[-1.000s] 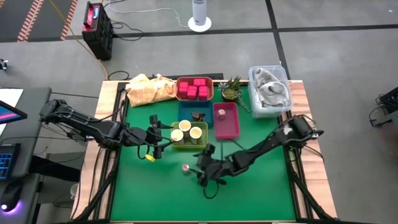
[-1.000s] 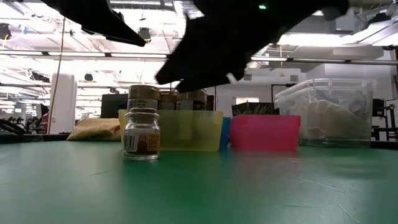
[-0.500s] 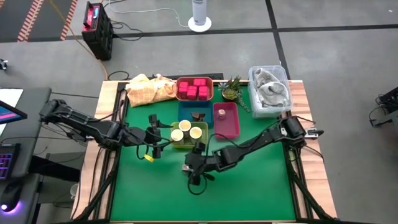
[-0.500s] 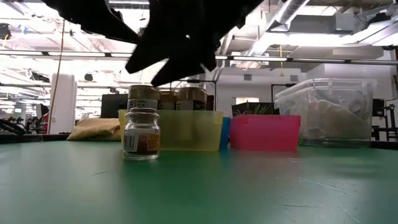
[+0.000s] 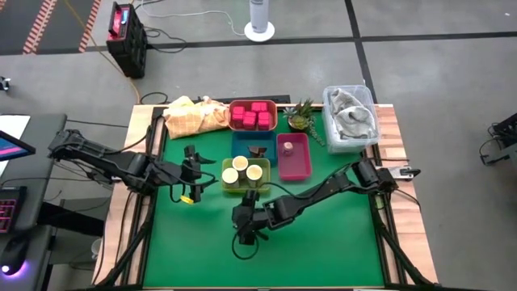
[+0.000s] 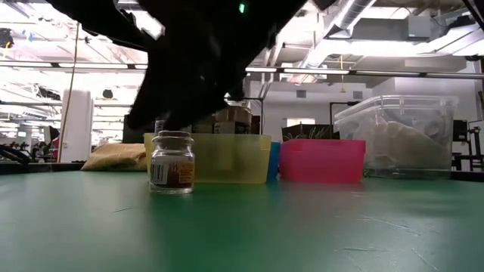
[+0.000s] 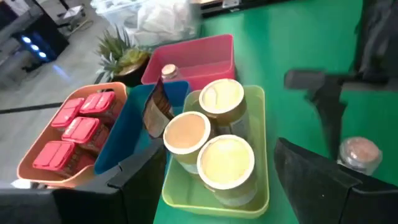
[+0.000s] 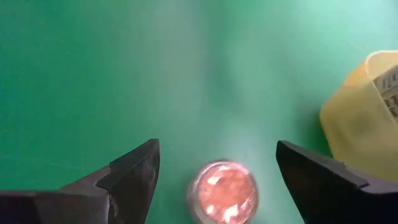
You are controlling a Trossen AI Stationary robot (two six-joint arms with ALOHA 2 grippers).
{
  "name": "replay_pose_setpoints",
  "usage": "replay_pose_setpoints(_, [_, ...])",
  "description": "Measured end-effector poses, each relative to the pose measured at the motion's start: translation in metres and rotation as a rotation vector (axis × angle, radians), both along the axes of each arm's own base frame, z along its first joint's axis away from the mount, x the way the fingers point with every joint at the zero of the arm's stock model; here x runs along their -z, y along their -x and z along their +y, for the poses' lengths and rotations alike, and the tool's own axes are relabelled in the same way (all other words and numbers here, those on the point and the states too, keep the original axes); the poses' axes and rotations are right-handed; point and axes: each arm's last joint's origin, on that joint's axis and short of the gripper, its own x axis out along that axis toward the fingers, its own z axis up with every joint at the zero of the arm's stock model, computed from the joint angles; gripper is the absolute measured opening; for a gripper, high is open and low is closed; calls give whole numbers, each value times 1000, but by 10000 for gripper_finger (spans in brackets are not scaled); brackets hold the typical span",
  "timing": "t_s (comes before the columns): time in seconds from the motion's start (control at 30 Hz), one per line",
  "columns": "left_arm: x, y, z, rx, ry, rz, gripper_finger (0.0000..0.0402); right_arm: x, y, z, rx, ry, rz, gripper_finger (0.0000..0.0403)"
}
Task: Sort spices by type
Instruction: Put the transparent seasoning into the red bin
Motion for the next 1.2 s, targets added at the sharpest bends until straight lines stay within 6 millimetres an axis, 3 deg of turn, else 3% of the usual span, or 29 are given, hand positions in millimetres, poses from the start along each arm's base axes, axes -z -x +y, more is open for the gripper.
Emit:
replay_pose_setpoints(0.3, [1,-2,0,2,-23,12,283,8,1,-2,-5,6,49,331])
replay_pose_setpoints(0.8, [1,-2,0,1,-44,16,283,12,5,-2,-6,19,98,195])
replay_pose_setpoints(0.97, [1,-2,0,1,-44,16,283,12,6,-2,6,16,107,190])
replay_pose_setpoints(1.2, [1,-2,0,0,-40,15,283,-18,32,-4,63,40,206,192])
